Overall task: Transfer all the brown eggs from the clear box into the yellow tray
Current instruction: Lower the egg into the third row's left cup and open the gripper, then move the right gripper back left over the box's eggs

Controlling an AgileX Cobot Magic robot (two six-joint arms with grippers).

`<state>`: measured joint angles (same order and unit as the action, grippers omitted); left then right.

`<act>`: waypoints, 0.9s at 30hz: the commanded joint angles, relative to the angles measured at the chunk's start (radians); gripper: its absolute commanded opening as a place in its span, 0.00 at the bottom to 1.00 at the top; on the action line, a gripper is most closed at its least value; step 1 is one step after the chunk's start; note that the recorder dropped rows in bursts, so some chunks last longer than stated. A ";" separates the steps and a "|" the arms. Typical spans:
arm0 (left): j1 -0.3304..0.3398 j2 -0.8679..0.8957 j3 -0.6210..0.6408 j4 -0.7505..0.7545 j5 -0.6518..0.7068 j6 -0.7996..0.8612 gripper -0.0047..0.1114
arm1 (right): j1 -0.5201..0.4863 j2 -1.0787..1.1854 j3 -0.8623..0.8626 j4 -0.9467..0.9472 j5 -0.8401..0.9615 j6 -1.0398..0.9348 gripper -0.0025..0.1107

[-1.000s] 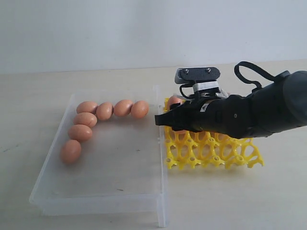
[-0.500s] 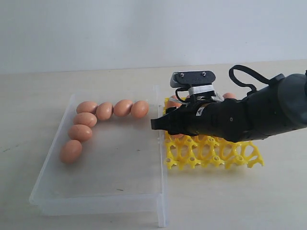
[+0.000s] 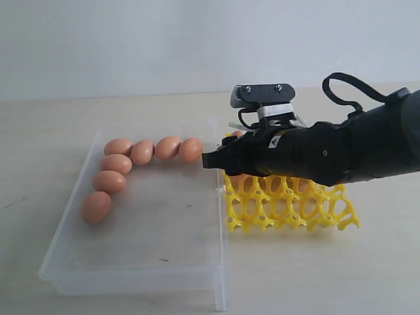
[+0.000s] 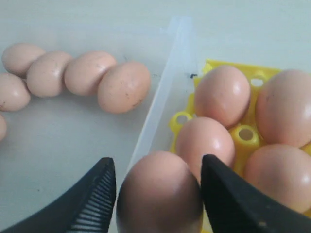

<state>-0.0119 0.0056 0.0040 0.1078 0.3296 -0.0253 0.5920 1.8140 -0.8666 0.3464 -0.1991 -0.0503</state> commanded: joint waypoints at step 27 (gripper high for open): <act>0.001 -0.006 -0.004 -0.003 -0.014 -0.004 0.04 | 0.141 0.049 -0.501 0.077 0.662 -0.149 0.46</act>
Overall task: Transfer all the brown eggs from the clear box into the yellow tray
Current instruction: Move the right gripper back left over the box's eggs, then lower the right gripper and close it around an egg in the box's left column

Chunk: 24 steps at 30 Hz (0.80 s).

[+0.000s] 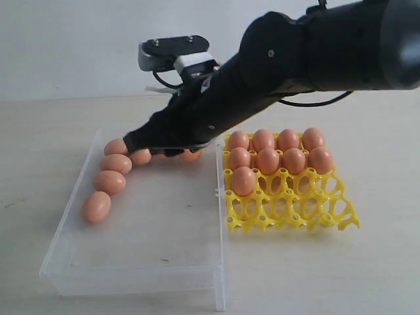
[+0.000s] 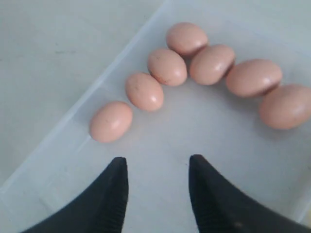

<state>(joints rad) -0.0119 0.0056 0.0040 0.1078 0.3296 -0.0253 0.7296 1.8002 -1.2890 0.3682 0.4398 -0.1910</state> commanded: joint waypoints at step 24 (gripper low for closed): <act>0.001 -0.006 -0.004 -0.003 -0.014 -0.004 0.04 | 0.038 0.521 -0.507 0.340 0.196 0.124 0.53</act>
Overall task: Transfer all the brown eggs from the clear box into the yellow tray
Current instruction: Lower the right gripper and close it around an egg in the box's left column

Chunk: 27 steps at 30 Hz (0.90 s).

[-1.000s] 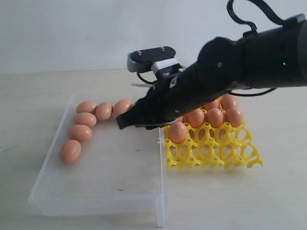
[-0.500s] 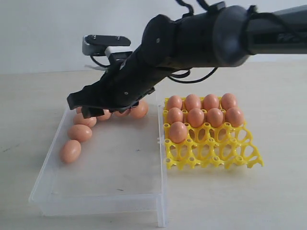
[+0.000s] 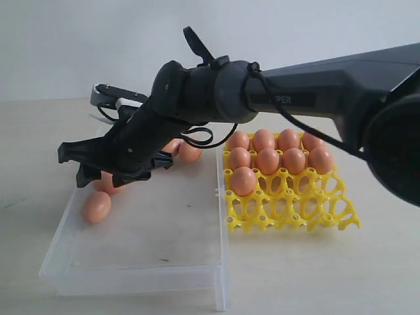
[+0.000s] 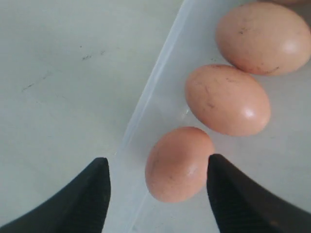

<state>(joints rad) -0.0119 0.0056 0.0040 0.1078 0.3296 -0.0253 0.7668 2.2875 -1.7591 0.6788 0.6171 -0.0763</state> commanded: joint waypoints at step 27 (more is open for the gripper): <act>0.001 -0.006 -0.004 -0.003 -0.014 -0.004 0.04 | -0.004 0.106 -0.052 0.060 -0.028 0.036 0.53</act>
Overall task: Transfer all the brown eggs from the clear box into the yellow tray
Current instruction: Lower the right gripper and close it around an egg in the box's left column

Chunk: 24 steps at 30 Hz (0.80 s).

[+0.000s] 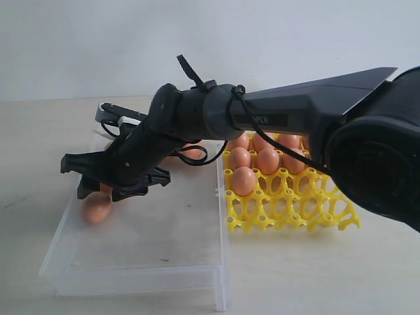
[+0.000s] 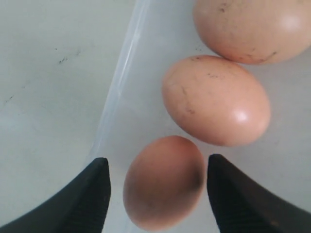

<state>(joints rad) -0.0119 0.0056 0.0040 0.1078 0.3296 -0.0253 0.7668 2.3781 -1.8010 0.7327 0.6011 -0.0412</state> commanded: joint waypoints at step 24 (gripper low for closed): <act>0.001 -0.006 -0.004 -0.003 -0.014 -0.004 0.04 | 0.000 0.020 -0.010 -0.008 -0.061 -0.044 0.02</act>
<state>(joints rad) -0.0119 0.0056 0.0040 0.1078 0.3296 -0.0253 0.7668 2.4103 -1.8036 0.7514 0.5652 -0.0646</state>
